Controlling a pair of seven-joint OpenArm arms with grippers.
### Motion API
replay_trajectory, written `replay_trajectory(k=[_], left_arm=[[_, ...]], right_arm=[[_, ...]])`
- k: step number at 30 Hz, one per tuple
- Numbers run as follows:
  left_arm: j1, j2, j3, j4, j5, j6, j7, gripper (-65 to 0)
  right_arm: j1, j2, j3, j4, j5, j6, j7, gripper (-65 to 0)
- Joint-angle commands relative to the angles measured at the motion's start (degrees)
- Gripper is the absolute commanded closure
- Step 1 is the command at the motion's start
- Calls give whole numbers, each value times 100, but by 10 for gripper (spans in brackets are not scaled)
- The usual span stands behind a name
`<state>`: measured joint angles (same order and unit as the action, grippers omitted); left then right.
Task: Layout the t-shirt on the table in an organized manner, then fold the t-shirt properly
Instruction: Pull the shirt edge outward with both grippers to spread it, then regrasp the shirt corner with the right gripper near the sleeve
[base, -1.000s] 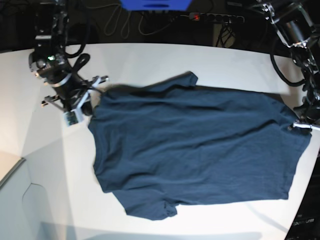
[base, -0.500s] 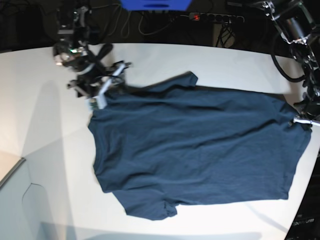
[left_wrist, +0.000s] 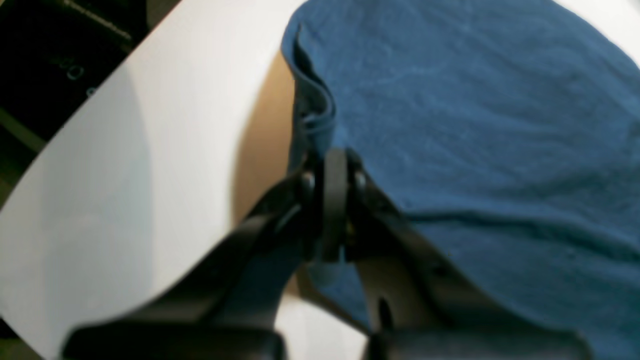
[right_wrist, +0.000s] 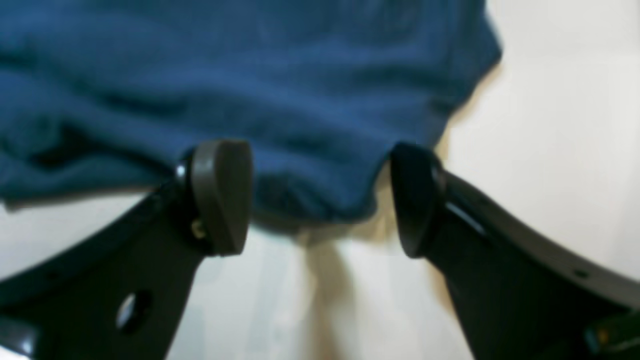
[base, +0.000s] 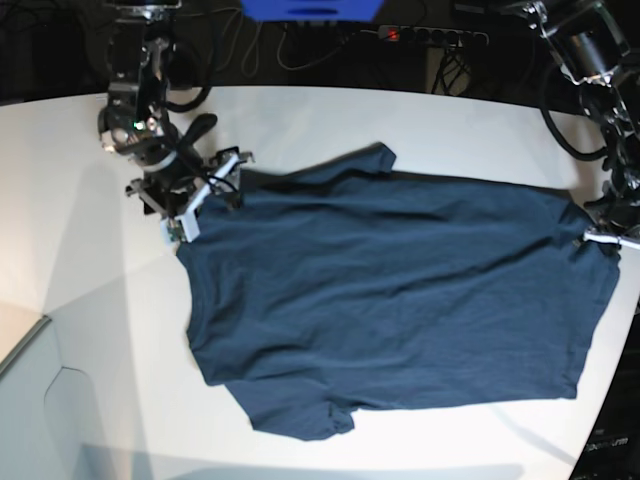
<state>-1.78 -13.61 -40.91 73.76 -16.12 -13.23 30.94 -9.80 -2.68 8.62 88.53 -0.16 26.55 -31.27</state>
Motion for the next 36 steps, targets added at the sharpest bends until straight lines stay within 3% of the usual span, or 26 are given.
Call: replay_trajectory(k=[1,11,13,16,19,24,27,36], left_arm=[[-81,-112,-28,93,-54,-8,-136,-1],[-11,-112,-28,93,-54,0,-162,-1],[-2,-112,-28,93,-54,0,-153,-1],[24,-112,-28,93,-54,0,-136,-1],[77,-112,-28,110,-54,0,-136,-1],[262,-94,-204,260,-72,0,-118,-1],[314,90,-520,497,-63,-8,-118,-1],[666,266,-767,1209,-72,-17,-109,-1]], right_arm=[[53,17,12,-22,47,14,72,-440],[123,0,136,-611,47,14,80,-435],[123,-9,127,-638,47,22,80,-410],[123,17,-58,-629,56,154,80,-245],[123,8,21,-585,56,708,72,0],[-255,17,320,66,56,1016,80,0],[-589,17,470,786,56,1323,80,0],[-1152,0,443,2369,47,1345,19,0]])
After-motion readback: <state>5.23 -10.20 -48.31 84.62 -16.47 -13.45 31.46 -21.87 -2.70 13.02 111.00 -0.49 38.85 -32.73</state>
